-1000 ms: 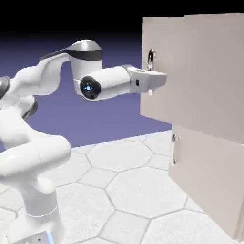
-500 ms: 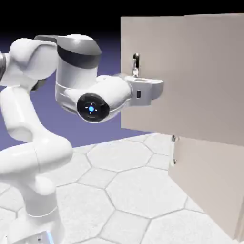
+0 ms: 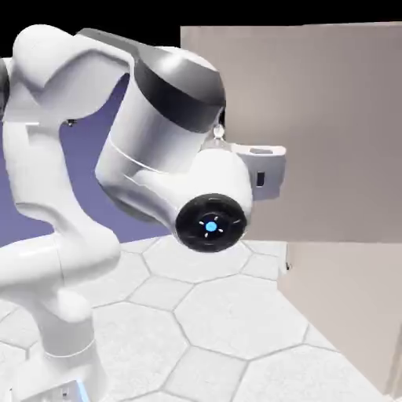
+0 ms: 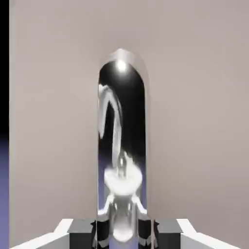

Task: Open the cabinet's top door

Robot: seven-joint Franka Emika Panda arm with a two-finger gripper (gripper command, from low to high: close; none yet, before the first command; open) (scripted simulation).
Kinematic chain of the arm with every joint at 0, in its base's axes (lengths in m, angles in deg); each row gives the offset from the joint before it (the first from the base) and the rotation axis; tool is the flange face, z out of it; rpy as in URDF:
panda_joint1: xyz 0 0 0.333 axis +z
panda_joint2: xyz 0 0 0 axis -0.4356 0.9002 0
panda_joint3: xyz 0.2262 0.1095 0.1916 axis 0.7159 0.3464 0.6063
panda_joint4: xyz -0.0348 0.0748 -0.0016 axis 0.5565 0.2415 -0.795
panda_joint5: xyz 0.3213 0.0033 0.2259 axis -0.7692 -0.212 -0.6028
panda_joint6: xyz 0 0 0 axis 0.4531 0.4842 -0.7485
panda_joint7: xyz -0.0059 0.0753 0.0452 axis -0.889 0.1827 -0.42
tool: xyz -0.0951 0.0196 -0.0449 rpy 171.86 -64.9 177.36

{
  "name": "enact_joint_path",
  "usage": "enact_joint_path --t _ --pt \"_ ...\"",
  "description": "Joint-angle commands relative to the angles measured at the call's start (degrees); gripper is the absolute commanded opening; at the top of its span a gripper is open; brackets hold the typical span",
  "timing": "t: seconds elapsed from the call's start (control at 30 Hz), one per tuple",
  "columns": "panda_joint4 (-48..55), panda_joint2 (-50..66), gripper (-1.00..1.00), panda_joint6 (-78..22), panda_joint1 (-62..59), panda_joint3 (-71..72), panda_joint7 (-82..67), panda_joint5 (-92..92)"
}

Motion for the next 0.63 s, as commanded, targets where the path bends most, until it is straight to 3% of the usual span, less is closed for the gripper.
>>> enact_joint_path --t 0.0,0.6 --pt "2.1 2.1 -1.0 -0.9 0.1 -0.1 -0.5 1.1" --pt "38.8 32.9 -1.0 -15.9 1.7 1.6 -0.6 10.1"
